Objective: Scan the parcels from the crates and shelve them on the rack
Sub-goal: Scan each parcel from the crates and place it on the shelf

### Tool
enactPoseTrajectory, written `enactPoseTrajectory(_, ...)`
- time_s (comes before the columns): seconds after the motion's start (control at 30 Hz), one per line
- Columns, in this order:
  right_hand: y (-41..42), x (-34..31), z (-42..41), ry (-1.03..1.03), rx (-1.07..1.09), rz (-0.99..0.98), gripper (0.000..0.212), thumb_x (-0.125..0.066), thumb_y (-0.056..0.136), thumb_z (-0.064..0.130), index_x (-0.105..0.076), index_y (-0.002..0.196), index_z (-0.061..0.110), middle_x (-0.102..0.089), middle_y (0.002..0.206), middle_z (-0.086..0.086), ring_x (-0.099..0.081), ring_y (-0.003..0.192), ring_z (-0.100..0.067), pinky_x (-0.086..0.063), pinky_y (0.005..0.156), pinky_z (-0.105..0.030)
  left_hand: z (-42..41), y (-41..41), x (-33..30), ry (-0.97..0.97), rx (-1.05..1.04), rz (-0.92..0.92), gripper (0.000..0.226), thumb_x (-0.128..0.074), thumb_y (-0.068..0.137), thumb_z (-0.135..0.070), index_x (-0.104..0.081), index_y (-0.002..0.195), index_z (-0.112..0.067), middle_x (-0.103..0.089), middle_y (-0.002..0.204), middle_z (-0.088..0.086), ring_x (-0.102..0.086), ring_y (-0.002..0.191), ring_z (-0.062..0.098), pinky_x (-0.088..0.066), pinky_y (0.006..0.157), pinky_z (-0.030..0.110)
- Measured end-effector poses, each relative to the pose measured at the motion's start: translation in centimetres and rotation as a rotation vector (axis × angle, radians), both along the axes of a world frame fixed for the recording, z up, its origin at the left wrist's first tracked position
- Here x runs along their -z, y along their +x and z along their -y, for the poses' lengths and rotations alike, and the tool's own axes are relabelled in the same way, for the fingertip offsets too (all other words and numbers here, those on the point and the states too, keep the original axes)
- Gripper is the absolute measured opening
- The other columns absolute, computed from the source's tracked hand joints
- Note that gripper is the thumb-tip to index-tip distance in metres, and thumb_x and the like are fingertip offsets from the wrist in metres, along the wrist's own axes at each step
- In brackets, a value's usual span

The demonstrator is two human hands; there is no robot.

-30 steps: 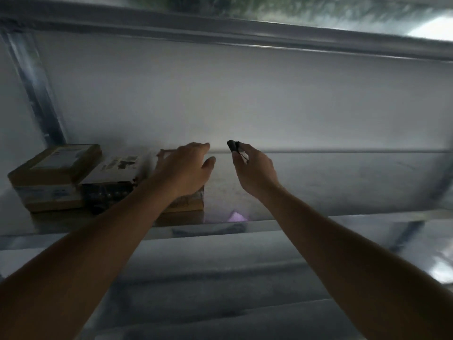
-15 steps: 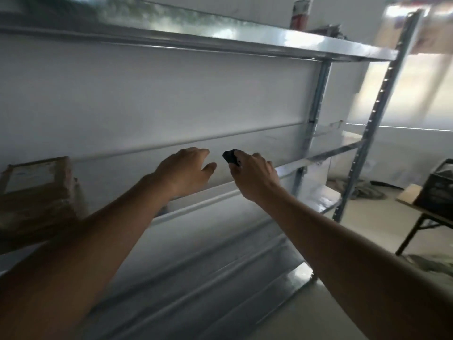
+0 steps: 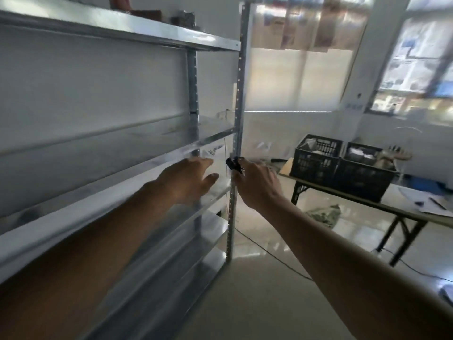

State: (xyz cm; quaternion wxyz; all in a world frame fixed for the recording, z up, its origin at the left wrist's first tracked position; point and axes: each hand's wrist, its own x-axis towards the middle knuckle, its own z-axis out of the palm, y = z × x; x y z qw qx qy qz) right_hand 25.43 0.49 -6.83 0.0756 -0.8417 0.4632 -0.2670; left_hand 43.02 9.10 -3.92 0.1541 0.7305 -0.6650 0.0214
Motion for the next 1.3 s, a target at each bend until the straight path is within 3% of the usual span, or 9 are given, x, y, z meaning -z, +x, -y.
enactPoseTrajectory(0.3,-12.1,2.0,13.7,0.060,0.282,-0.025,0.048,-0.051,0.109,0.046,-0.058,0.148,0.019,-0.062,0.128,-0.022,-0.063,0.111,-0.047,-0.055,0.093,-0.054,20.2,-9.9,2.1,0.056,0.229,0.010,0.060,-0.046,0.106,-0.053,-0.042,0.159,-0.024,-0.047,0.161,0.005,-0.049,0.143,0.028,-0.043,0.115,0.046)
enactPoseTrajectory(0.57,-16.7,3.4,30.8,0.150,0.431,-0.033,0.051,-0.050,0.110,0.047,-0.052,0.153,0.020,-0.060,0.135,-0.021,-0.062,0.117,-0.045,-0.054,0.099,-0.054,41.0,-14.0,4.5,0.080,0.381,-0.010,0.060,-0.047,0.105,-0.054,-0.045,0.157,-0.023,-0.049,0.159,0.006,-0.045,0.145,0.027,-0.043,0.114,0.049)
enactPoseTrajectory(0.7,-18.8,4.1,38.5,0.183,0.505,-0.028,0.052,-0.048,0.110,0.048,-0.052,0.154,0.021,-0.060,0.137,-0.022,-0.061,0.120,-0.045,-0.054,0.100,-0.053,50.2,-16.0,5.2,0.108,0.435,-0.009,0.059,-0.047,0.106,-0.051,-0.044,0.157,-0.022,-0.051,0.157,0.007,-0.049,0.142,0.028,-0.044,0.110,0.044)
enactPoseTrajectory(1.0,-23.9,7.3,56.3,0.245,0.550,-0.016,0.052,-0.048,0.110,0.048,-0.052,0.154,0.019,-0.061,0.134,-0.020,-0.062,0.118,-0.042,-0.054,0.098,-0.051,68.7,-21.8,7.7,0.190,0.489,0.016,0.061,-0.049,0.106,-0.048,-0.040,0.160,-0.021,-0.048,0.160,0.006,-0.044,0.147,0.026,-0.040,0.117,0.047)
enactPoseTrajectory(1.3,-29.7,10.9,77.4,0.326,0.512,0.021,0.050,-0.047,0.110,0.048,-0.053,0.152,0.022,-0.061,0.133,-0.019,-0.061,0.119,-0.043,-0.052,0.101,-0.052,89.0,-27.2,11.6,0.284,0.419,0.010,0.057,-0.052,0.105,-0.047,-0.044,0.156,-0.023,-0.054,0.152,0.005,-0.051,0.139,0.026,-0.045,0.108,0.043)
